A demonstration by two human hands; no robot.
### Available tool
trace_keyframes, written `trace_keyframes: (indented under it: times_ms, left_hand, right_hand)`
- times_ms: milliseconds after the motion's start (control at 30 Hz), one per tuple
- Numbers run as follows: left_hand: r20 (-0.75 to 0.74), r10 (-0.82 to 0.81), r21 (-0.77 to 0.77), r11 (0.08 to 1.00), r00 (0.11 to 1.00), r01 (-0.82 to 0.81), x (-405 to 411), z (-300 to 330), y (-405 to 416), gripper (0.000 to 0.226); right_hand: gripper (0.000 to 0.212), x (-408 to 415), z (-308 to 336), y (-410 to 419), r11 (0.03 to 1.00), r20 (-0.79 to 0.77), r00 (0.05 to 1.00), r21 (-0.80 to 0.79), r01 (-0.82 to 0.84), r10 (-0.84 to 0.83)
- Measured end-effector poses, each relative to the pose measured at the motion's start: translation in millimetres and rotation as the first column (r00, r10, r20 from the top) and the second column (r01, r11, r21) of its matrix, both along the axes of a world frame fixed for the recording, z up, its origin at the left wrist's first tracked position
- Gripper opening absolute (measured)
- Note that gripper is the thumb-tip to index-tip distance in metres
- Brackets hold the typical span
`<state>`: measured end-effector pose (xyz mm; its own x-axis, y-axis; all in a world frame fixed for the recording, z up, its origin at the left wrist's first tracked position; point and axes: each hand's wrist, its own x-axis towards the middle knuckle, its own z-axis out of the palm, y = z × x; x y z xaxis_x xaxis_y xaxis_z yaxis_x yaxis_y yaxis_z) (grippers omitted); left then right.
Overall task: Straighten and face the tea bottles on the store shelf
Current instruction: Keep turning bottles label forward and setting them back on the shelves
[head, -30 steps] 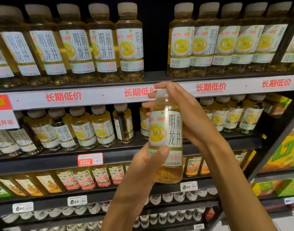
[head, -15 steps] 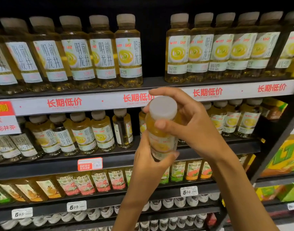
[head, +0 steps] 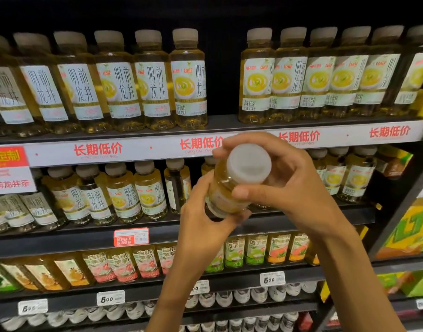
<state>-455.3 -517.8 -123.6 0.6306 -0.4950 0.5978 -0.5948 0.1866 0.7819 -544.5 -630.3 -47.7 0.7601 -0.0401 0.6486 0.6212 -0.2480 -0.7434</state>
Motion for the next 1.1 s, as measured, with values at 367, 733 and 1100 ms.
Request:
trace_keyframes:
  times_ms: [367,733,1100]
  left_hand:
    - [-0.272,-0.287,-0.031,0.957,0.919,0.289,-14.4,1.7,4.8,0.051]
    - [-0.6,-0.35,-0.207,0.937,0.719,0.283,-15.6,-0.7,-2.9,0.062]
    - [-0.573,-0.151,-0.014,0.985,0.806,0.174,-24.5,-8.0,-1.0,0.071]
  right_hand:
    - [0.019,19.1,13.4,-4.5,0.943,-0.177,0.977,0.286,0.169,-0.122]
    - [0.031,28.0,13.3,-2.7,0.914,-0.202,0.979,0.395,0.096,-0.015]
    - [0.034,32.3,12.3,-1.0,0.914,-0.255,0.946,0.3,0.273,-0.2]
